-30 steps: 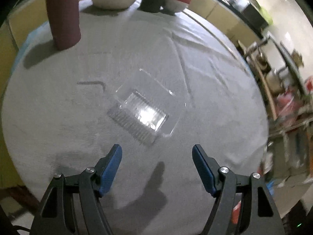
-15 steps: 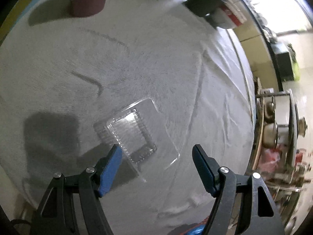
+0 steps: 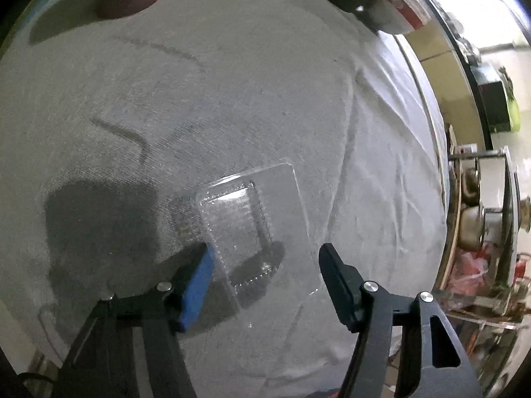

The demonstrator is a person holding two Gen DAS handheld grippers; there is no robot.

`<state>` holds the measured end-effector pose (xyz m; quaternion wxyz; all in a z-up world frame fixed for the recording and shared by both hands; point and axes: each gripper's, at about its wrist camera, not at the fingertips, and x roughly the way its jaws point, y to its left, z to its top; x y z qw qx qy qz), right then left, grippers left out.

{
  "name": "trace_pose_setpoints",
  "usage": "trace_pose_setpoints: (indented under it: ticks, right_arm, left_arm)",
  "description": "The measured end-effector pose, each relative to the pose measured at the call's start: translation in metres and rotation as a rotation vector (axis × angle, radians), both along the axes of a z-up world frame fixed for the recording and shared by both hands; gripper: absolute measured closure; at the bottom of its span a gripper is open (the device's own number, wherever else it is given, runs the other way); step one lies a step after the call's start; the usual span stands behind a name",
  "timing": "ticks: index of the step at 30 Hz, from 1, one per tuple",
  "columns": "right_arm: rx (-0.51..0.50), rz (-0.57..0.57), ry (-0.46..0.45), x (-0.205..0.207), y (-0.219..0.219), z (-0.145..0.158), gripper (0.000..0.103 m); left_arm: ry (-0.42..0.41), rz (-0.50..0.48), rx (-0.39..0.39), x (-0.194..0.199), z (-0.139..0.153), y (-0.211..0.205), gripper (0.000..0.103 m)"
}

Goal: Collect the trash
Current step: 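Lower the left tool onto the clear plastic tray and grasp its edge, then carry the clear tray with the left tool while the right tool carries the blue bag to the red basket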

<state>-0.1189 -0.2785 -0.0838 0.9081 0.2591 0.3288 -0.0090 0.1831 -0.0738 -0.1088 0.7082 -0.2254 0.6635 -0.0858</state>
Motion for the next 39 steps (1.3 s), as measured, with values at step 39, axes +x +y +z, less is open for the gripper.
trace_pose_setpoints:
  ticks: [39]
  right_arm:
    - [-0.131, -0.084, -0.112, -0.041, 0.006, 0.056, 0.063]
  left_arm:
    - [-0.759, -0.421, 0.461, -0.214, 0.142, -0.040, 0.042]
